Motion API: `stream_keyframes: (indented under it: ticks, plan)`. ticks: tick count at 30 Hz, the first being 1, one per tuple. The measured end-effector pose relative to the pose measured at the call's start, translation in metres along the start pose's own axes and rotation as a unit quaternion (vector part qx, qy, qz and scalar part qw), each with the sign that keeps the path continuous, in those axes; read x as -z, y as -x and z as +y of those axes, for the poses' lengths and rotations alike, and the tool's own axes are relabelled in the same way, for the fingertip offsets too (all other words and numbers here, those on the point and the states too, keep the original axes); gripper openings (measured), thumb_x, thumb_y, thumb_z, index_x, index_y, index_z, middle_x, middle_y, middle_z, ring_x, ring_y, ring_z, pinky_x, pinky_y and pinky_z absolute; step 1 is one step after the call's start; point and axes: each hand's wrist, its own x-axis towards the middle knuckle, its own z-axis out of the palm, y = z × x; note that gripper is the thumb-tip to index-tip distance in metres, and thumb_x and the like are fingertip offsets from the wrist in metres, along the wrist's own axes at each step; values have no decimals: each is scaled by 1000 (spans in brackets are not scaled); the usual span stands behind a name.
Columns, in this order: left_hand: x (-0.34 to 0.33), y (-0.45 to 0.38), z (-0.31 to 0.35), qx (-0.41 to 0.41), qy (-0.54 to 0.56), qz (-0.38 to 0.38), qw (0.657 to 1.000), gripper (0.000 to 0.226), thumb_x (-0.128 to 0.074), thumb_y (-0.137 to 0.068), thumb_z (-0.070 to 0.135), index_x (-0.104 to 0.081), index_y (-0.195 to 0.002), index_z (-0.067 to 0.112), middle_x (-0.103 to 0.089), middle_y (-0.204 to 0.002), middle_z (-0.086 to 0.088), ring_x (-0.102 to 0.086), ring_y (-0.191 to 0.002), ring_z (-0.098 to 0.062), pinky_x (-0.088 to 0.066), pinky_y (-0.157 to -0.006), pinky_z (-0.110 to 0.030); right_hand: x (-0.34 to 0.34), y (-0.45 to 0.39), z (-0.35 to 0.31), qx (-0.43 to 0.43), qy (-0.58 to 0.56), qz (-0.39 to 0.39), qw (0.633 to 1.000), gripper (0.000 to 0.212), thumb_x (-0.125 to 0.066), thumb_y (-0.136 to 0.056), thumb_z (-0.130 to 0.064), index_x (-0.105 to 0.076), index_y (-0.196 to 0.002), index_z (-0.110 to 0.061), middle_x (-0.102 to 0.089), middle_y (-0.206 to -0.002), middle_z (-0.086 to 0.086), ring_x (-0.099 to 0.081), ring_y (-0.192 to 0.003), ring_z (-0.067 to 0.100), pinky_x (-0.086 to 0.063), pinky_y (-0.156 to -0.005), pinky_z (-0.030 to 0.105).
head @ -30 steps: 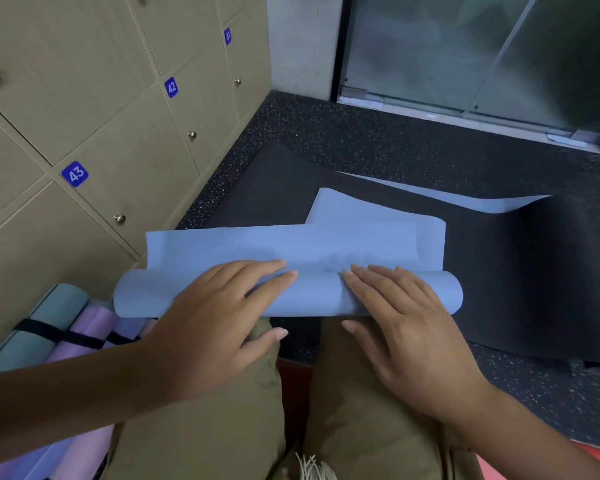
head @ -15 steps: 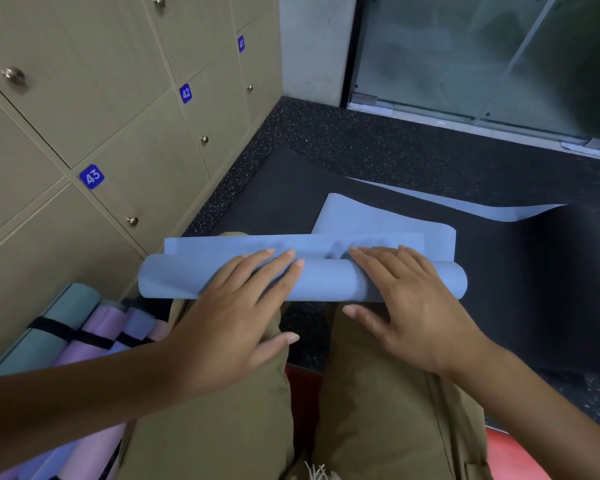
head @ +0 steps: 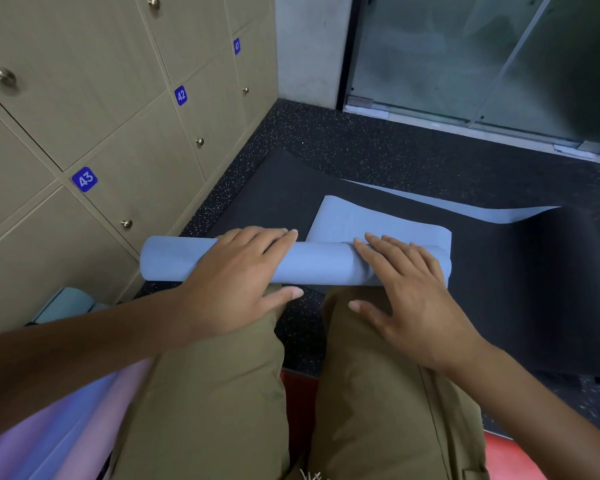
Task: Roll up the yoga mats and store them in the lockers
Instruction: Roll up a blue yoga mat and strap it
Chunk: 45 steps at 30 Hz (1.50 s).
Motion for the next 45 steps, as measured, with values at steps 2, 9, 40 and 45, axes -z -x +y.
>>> stream_keyframes:
  ticks: [2, 9, 40, 45]
  plan:
    - [-1, -1, 3, 5, 3, 16, 1000, 78, -45, -94, 63, -47, -150, 8, -53, -147, -9, -53, -130, -29, -44, -107, -48, -2, -4, 2, -1, -10, 1, 1000, 85, -66, -90, -58, -29, -160, -27, -32, -164, -2, -25, -152, 19, -7, -125, 38]
    - [-15, -2, 10, -9, -35, 40, 999, 76, -50, -94, 55, -42, -153, 7, -50, -148, -10, -49, -130, -32, -37, -113, -47, -8, -26, 10, 1, -30, 2, 1000, 115, -54, -62, -89, -42, -154, -22, -46, -156, 1, -41, -141, 21, -18, -120, 40]
    - [42, -100, 8, -17, -8, -36, 999, 69, -70, -75, 72, -43, -123, 30, -61, -108, 11, -62, -92, -23, -35, -64, -35, 64, -60, 54, 54, 72, 145, 985, 66, -89, -63, -51, -68, -117, -18, -67, -99, 2, -63, -87, 30, -42, -72, 37]
    - [54, -109, 13, 25, 122, -11, 992, 54, -75, -74, 61, -47, -111, 35, -63, -95, 12, -59, -82, -20, -39, -64, -38, 105, -49, 57, 25, -12, 189, 982, 84, -81, -69, -62, -58, -137, -18, -57, -126, 0, -54, -115, 22, -48, -88, 38]
